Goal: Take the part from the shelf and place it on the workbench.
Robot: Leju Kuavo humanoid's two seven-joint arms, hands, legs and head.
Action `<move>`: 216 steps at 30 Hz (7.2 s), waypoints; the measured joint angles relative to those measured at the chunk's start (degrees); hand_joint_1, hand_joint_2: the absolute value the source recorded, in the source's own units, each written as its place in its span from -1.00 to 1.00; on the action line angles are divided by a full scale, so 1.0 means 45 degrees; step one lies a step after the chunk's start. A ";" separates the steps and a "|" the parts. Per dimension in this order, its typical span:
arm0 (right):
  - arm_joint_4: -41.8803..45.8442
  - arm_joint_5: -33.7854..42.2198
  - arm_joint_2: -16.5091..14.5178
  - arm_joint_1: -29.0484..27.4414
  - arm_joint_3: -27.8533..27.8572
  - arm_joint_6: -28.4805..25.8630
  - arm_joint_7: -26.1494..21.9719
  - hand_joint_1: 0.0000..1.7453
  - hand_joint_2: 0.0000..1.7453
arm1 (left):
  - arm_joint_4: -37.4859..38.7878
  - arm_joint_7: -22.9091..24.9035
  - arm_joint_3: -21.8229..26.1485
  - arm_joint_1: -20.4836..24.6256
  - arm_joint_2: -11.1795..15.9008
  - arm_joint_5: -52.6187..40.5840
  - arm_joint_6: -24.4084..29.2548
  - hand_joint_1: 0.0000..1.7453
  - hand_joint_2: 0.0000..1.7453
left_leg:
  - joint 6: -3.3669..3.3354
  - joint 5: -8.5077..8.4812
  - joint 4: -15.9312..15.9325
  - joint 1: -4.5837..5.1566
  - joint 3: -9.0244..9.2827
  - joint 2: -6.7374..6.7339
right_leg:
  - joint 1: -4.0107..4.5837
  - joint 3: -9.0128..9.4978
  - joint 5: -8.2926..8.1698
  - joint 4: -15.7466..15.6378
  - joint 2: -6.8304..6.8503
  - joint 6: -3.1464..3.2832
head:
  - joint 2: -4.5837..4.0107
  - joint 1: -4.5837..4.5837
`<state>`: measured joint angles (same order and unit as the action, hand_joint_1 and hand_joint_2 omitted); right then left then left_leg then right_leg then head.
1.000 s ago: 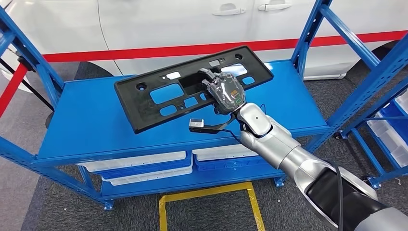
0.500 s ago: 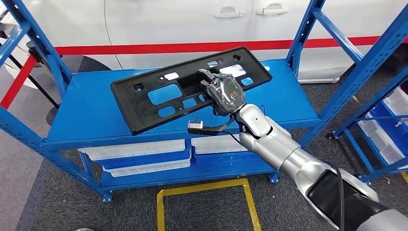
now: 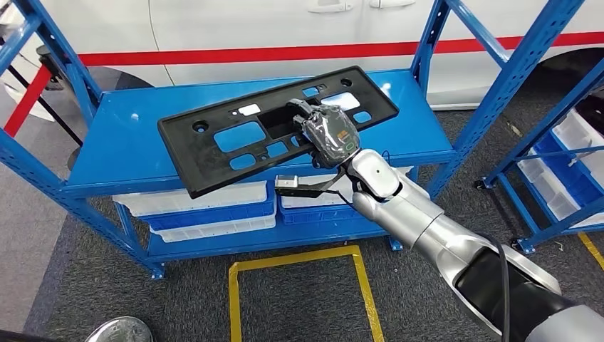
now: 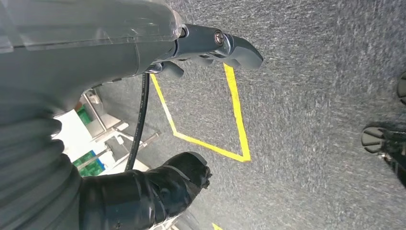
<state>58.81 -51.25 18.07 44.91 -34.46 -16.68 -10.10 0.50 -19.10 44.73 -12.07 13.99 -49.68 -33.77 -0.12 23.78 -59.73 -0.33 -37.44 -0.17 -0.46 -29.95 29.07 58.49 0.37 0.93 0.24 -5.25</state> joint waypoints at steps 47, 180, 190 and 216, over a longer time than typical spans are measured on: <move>-0.0237 0.0477 -0.0655 0.0793 -0.0508 0.0897 -0.0003 1.00 1.00 | 0.0010 0.0225 -0.0336 0.0922 0.0022 -0.0635 -0.0004 -1.00 1.00 | -0.0012 0.1297 0.0100 -0.0398 0.1631 0.0221 | -0.0193 -0.2509 -0.1363 0.0797 -0.0537 -0.0510 | 0.0000 -0.0044; -0.1115 -0.0316 0.1901 0.4715 -0.1803 0.2265 0.0449 1.00 1.00 | 0.0015 0.0063 0.0114 0.1358 0.0420 -0.3050 0.0143 -1.00 1.00 | -0.0027 0.0934 0.0149 -0.0209 0.1086 -0.1115 | 0.0059 -0.1602 -0.0971 0.0510 0.0745 -0.0446 | 0.0006 -0.0164; -0.1145 -0.0458 0.2008 0.4918 -0.1842 0.2231 0.0469 1.00 1.00 | 0.0015 0.0058 0.0130 0.1385 0.0398 -0.3086 0.0147 -1.00 1.00 | 0.0198 0.2445 -0.3383 -0.0236 -0.0622 -0.0043 | 0.0288 -0.1307 -0.0960 0.0187 -0.0577 0.0353 | 0.0005 -0.0153; -0.1717 -0.0382 0.2499 0.4369 -0.1832 0.1479 0.0567 1.00 1.00 | 0.0015 0.0101 0.0311 0.1227 0.0146 -0.3291 0.0464 -1.00 1.00 | 0.0162 0.1086 0.0371 -0.0288 0.1382 -0.1189 | -0.0097 -0.1791 -0.1154 0.0505 0.0568 -0.0471 | 0.0005 -0.0160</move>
<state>51.08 -52.97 29.31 64.57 -42.71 -10.03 -7.55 0.57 -18.65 46.12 -6.55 14.65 -64.49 -31.69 0.61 28.67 -58.06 -1.63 -31.22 -5.52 -0.90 -38.01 23.88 60.76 2.93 -1.19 0.26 -5.97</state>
